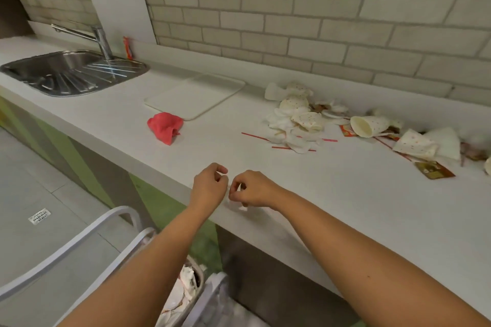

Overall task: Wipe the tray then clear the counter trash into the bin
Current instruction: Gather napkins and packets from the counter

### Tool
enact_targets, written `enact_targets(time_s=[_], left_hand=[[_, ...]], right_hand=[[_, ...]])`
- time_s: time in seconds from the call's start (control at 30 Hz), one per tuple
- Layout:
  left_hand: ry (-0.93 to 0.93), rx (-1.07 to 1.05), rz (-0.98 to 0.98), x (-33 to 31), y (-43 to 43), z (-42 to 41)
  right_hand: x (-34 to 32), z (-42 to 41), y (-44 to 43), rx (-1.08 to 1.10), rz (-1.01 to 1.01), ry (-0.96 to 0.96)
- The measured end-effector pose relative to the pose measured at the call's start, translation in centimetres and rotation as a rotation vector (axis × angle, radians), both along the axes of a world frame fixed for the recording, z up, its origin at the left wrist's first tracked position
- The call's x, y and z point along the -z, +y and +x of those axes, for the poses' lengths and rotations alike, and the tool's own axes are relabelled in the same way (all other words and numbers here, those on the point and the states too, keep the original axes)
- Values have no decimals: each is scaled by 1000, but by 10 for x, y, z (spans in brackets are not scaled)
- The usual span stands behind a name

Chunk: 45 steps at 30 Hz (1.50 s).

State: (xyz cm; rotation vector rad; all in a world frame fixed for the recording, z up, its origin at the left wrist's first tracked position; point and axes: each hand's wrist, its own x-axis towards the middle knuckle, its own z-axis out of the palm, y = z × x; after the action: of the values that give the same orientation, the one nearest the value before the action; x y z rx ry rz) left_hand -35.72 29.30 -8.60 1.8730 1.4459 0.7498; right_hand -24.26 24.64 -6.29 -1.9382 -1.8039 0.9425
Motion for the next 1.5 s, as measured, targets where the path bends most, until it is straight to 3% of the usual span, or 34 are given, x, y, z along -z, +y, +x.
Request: enact_targets(time_s=[0.33,0.67,0.83,1.07,1.3,1.5], left_hand=[[-27,311,17,-8,-44,144],[6,535,-8,-2,-84,251],[47,559,-7,0,-94,292],[108,586,12,3,-102,346],[204,587,67,7,-99,412],[197,501,136,2,-92,459]], right_hand=[[-4,144,-62,377,61,-79],[23,307,-126,764,4,-370],[34,358,-150,741,-16,-537],[48,385,-158,631,-38,-566],[50,408,-166,701,113,-396],[39,432,-171,752,-75,-300]])
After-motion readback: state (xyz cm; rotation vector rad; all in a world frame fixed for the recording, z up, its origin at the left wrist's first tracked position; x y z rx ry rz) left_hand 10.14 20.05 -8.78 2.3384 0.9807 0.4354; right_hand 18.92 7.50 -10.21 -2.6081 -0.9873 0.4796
